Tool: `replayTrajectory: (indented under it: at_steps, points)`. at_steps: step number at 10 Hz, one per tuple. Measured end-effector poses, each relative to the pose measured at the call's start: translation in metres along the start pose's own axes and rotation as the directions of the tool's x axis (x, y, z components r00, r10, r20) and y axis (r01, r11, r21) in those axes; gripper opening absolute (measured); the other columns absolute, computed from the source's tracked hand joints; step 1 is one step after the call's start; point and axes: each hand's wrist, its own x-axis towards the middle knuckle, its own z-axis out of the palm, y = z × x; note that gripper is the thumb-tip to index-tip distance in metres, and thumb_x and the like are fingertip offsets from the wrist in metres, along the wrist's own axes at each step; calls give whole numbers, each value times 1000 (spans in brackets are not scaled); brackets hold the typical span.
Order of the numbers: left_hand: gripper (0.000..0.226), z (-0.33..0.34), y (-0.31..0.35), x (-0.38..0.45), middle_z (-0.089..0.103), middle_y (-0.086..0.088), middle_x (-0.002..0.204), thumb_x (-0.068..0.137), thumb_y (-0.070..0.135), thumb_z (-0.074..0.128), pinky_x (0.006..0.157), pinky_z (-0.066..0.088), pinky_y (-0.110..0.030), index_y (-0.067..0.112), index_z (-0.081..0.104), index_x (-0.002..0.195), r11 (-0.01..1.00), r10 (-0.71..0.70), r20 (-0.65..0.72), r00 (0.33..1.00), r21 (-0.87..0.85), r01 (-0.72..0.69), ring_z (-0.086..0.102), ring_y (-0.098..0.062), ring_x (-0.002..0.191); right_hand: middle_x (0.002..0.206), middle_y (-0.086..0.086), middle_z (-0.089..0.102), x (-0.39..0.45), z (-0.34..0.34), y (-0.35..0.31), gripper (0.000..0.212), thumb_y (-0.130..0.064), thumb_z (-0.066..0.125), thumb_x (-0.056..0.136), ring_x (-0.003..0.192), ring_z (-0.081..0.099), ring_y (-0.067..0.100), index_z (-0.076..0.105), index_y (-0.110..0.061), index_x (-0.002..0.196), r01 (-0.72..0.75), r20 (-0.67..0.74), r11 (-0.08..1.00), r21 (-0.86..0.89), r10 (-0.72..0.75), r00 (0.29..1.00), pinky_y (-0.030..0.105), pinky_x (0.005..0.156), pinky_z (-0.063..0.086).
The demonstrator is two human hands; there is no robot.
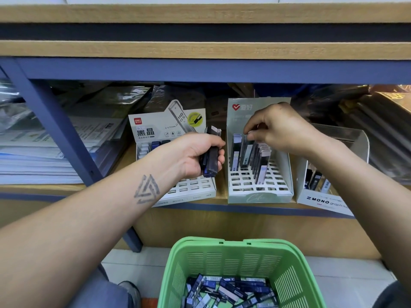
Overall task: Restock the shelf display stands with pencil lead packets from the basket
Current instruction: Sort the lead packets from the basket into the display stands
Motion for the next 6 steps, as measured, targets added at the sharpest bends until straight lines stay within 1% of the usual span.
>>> replayTrajectory:
  at_steps: [1, 2, 3, 4, 5, 6]
  points:
    - [15, -1, 0, 0, 54, -7, 63, 98, 9, 57, 42, 45, -20, 7, 55, 83, 1000, 6, -3, 1000, -1, -6, 51, -15, 46, 94, -3, 74, 0, -1, 0, 10, -16, 76, 89, 90, 68, 14, 79, -17, 99, 5, 33, 1000, -3, -5, 999, 27, 85, 52]
    - [15, -1, 0, 0, 54, -7, 63, 98, 9, 57, 42, 45, -20, 6, 55, 83, 1000, 10, -6, 1000, 2, -10, 51, -15, 46, 94, -3, 73, 2, 3, 3, 12, -18, 76, 89, 89, 68, 16, 77, -19, 101, 5, 14, 1000, -8, -5, 1000, 29, 83, 53]
    - [15, -1, 0, 0, 54, -7, 63, 98, 9, 57, 42, 45, -20, 6, 55, 83, 1000, 7, -3, 1000, 3, -7, 52, -15, 46, 93, -1, 70, 4, 14, 8, 16, -26, 79, 86, 85, 65, 21, 70, -22, 98, 1, -67, 998, -65, -5, 998, 39, 79, 57]
    - [15, -1, 0, 0, 54, -7, 62, 98, 9, 57, 42, 45, -20, 7, 55, 83, 1000, 5, -1, 1000, 1, -5, 52, -15, 46, 91, -1, 71, 5, 21, 9, 10, -30, 78, 86, 84, 64, 21, 72, -23, 91, 4, -95, 992, -126, -16, 995, 42, 76, 57]
    - [15, -1, -1, 1, 54, -7, 62, 98, 9, 57, 42, 46, -20, 7, 55, 83, 1000, 1, 2, 1000, 0, -1, 52, -15, 46, 97, -2, 73, 6, 26, 9, 5, -27, 76, 88, 87, 65, 21, 76, -22, 89, 6, -96, 990, -143, -20, 995, 41, 79, 57]
    - [15, -2, -1, 1, 54, -7, 62, 98, 9, 57, 42, 45, -20, 7, 55, 83, 1000, -4, 6, 1000, 3, 4, 51, -15, 47, 97, -3, 72, 6, 26, 9, 3, -25, 75, 89, 88, 65, 21, 76, -23, 89, 0, -88, 989, -149, -14, 996, 40, 79, 57]
